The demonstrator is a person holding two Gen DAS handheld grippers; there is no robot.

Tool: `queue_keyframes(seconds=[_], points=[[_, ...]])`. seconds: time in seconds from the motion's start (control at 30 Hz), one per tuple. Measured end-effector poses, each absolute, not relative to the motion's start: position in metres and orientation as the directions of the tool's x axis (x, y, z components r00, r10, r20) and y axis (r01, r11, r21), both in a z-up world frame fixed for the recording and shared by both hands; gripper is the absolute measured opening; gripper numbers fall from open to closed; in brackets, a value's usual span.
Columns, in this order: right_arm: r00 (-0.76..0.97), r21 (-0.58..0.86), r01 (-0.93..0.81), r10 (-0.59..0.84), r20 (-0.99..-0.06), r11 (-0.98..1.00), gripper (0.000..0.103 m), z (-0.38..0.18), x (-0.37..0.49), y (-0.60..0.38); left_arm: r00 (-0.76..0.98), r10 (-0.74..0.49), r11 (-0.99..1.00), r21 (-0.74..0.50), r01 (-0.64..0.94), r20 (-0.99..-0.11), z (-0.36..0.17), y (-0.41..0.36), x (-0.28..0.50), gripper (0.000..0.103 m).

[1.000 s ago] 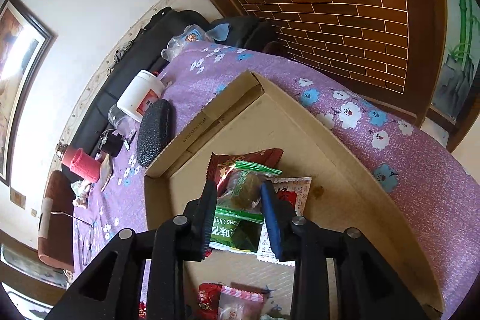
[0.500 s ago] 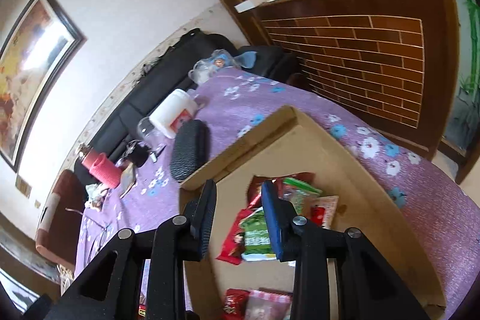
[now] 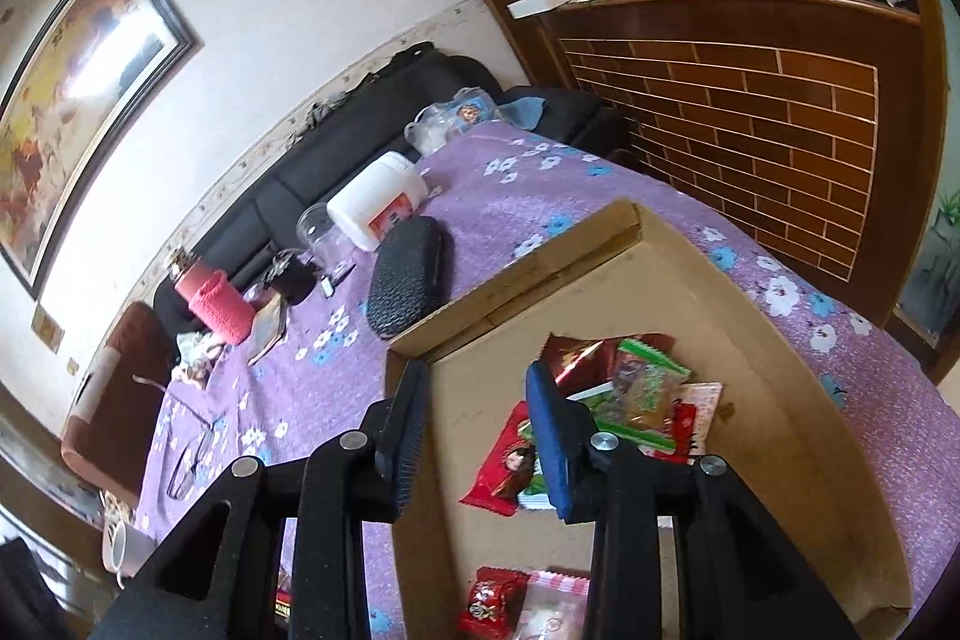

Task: Organize snacks
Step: 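Move both grippers back to the snack pile, then grasp the red candy bar with the right gripper while the left reaches the green Peas bag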

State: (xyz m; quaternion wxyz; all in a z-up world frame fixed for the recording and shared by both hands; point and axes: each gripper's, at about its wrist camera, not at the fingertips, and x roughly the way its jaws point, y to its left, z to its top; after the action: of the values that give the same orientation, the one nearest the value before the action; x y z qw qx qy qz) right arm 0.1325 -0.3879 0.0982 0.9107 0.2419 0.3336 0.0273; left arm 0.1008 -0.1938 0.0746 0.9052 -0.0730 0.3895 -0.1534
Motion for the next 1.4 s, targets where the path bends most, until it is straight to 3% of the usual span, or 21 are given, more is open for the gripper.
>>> queue_keyframes(seconds=[0.17,0.37,0.5,0.6,0.67,0.73,0.77,1.0,1.1,1.13,1.4], points=[[0.777,0.420,0.058,0.223,-0.588,0.906,0.036,0.100,0.130,-0.368,0.668,-0.298,0.954,-0.239,0.181,-0.682,0.079,-0.130,0.076,0.037],[0.777,0.375,-0.029,0.257,-0.575,0.927,0.036,0.102,0.125,-0.337,0.695,-0.207,0.962,-0.271,0.018,-0.688,0.061,-0.033,0.061,0.041],[0.761,0.356,-0.134,0.326,-0.562,0.925,0.037,0.101,0.119,-0.311,0.633,-0.278,0.940,-0.340,0.026,-0.723,0.041,-0.016,0.071,0.041],[0.736,0.327,-0.202,0.363,-0.571,0.923,0.037,0.099,0.116,-0.286,0.588,-0.304,0.944,-0.319,0.081,-0.749,0.035,-0.032,0.073,0.043],[0.723,0.315,-0.239,0.385,-0.574,0.919,0.037,0.099,0.114,-0.275,0.577,-0.287,0.956,-0.268,0.120,-0.765,0.032,-0.045,0.072,0.052],[0.715,0.302,-0.264,0.396,-0.575,0.916,0.038,0.098,0.111,-0.267,0.576,-0.283,0.959,-0.244,0.146,-0.767,0.030,-0.052,0.071,0.076],[0.714,0.299,-0.269,0.398,-0.576,0.916,0.039,0.097,0.110,-0.265,0.583,-0.269,0.963,-0.230,0.142,-0.767,0.028,-0.053,0.071,0.076],[0.693,0.327,-0.287,0.431,-0.579,0.900,0.039,0.095,0.110,-0.265,0.550,-0.225,0.974,-0.190,0.121,-0.805,0.008,-0.052,0.083,0.075],[0.657,0.360,-0.320,0.479,-0.581,0.876,0.039,0.093,0.110,-0.260,0.561,-0.212,0.977,-0.177,0.117,-0.800,0.005,-0.051,0.085,0.066],[0.641,0.362,-0.340,0.496,-0.586,0.868,0.039,0.092,0.109,-0.255,0.570,-0.214,0.977,-0.176,0.121,-0.793,0.005,-0.051,0.085,0.055],[0.467,0.326,-0.476,0.549,-0.693,0.817,0.039,0.066,0.103,-0.208,0.613,-0.149,0.986,-0.166,0.030,-0.776,0.010,-0.036,0.087,0.052]])
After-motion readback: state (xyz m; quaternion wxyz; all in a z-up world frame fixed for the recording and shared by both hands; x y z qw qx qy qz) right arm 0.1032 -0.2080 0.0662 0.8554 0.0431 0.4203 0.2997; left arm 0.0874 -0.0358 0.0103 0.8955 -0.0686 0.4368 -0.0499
